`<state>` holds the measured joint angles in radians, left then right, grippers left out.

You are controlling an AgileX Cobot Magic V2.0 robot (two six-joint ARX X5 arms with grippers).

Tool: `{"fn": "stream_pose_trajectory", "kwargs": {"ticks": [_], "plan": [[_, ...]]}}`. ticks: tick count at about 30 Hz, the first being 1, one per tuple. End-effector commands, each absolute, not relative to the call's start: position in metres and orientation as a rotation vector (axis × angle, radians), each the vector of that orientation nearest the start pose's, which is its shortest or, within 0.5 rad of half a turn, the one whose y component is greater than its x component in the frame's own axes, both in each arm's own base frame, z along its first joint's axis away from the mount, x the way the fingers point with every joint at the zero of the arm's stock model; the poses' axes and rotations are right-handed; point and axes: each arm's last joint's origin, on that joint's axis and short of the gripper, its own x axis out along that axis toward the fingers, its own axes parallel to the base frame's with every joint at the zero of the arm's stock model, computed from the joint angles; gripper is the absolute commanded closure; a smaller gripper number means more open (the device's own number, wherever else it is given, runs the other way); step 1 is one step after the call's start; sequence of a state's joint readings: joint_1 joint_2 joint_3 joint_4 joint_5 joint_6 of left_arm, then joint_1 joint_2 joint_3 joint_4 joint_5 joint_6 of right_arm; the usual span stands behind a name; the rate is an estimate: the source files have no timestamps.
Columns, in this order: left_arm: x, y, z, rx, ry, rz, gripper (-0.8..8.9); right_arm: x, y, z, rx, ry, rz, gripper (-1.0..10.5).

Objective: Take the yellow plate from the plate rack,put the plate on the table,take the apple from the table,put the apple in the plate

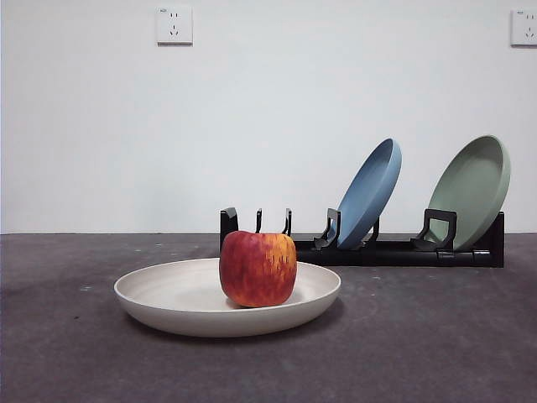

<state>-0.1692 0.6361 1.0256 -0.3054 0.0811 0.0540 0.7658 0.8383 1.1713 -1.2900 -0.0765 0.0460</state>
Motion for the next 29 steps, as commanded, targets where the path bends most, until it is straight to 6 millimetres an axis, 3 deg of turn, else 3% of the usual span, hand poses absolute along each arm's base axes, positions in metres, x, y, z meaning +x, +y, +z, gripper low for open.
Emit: {"fn": "stream_pose_trajectory", "kwargs": {"ticks": [1, 10, 16, 22, 29], "plan": [[0.101, -0.013, 0.387, 0.086, -0.091, -0.176, 8.17, 0.078, 0.078, 0.357, -0.285, 0.946, 0.748, 9.5], [0.094, -0.003, 0.274, 0.079, -0.056, -0.084, 8.17, 0.077, 0.077, 0.358, -0.283, 0.939, 0.749, 9.5], [0.095, -0.003, 0.213, 0.070, 0.016, -0.084, 8.17, 0.077, 0.077, 0.358, -0.283, 0.939, 0.749, 9.5], [0.097, -0.003, 0.173, 0.045, 0.063, -0.084, 8.17, 0.077, 0.077, 0.358, -0.283, 0.939, 0.749, 9.5], [0.097, -0.003, 0.152, 0.015, 0.126, -0.085, 8.17, 0.077, 0.077, 0.358, -0.283, 0.939, 0.749, 9.5]]}}
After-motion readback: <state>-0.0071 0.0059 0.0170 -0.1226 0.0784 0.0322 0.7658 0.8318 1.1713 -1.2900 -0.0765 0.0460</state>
